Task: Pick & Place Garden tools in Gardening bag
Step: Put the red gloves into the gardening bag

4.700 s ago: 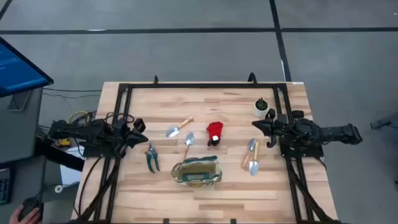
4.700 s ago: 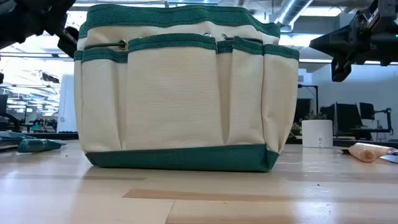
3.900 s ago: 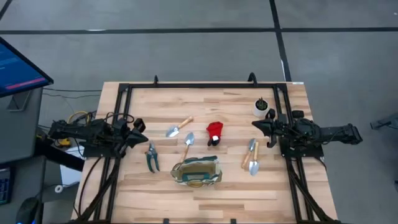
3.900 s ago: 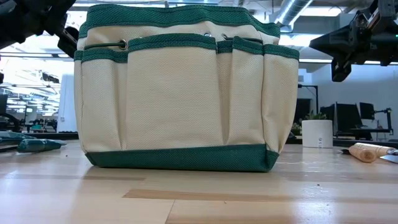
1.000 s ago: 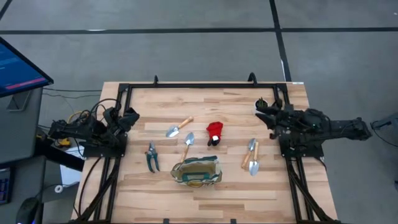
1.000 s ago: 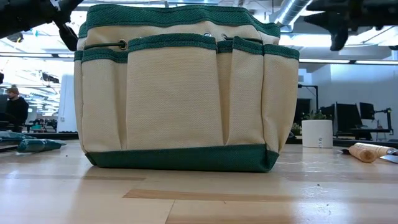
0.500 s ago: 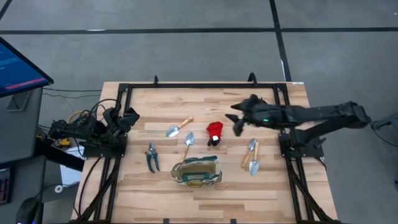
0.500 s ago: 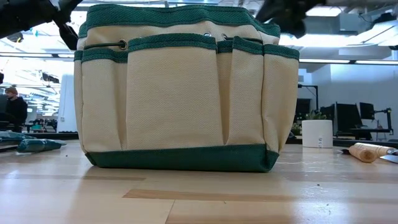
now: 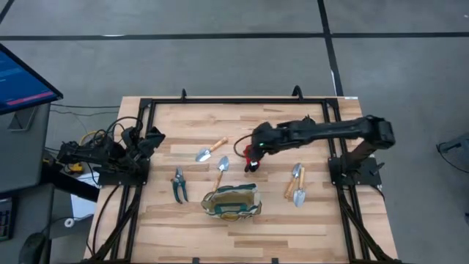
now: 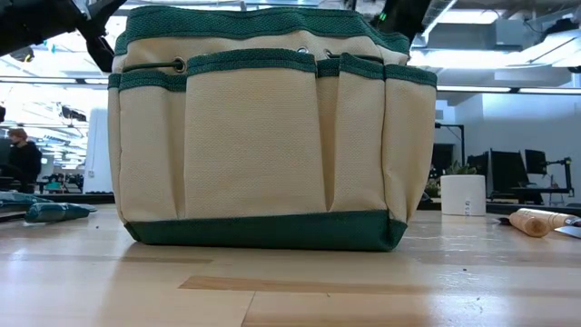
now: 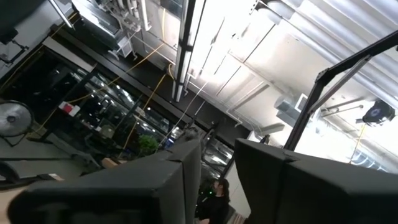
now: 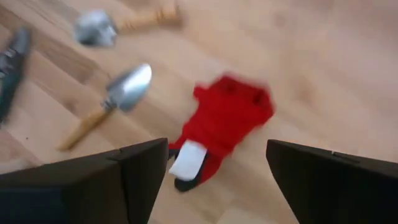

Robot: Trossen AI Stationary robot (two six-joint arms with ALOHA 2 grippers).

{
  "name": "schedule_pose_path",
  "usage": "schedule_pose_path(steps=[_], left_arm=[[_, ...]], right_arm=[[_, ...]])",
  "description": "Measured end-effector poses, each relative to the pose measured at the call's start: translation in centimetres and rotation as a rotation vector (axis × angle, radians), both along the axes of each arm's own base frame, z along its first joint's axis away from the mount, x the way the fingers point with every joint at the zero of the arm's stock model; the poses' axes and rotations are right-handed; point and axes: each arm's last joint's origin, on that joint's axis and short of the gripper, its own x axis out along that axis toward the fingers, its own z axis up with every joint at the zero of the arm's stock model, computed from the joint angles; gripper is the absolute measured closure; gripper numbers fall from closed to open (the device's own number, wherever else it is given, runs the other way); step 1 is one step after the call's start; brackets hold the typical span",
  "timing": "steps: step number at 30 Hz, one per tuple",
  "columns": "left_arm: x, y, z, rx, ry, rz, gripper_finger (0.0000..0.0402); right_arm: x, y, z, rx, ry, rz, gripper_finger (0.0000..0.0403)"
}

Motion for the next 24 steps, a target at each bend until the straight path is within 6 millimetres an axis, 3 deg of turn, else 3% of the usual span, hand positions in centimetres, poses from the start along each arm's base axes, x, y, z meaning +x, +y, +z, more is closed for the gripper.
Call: schedule_pose_path(steps=[10, 20, 24], left_arm=[[0.0, 0.0, 0.0, -0.014, -0.01, -0.021, 0.0283], [0.0, -0.1, 0.1, -0.014, -0.015, -0.033, 0.027], [0.0, 0.0, 0.1, -0.013, -0.014, -0.033, 0.027]], right_arm=[[3.3, -1.1, -6.7, 0.168, 0.113, -0.095, 0.0135], [4.2, -4.2, -10.8, 0.206, 0.193, -0.177, 0.0135], [4.2, -4.8, -11.6, 0.233, 0.217, -0.174, 0.0143]])
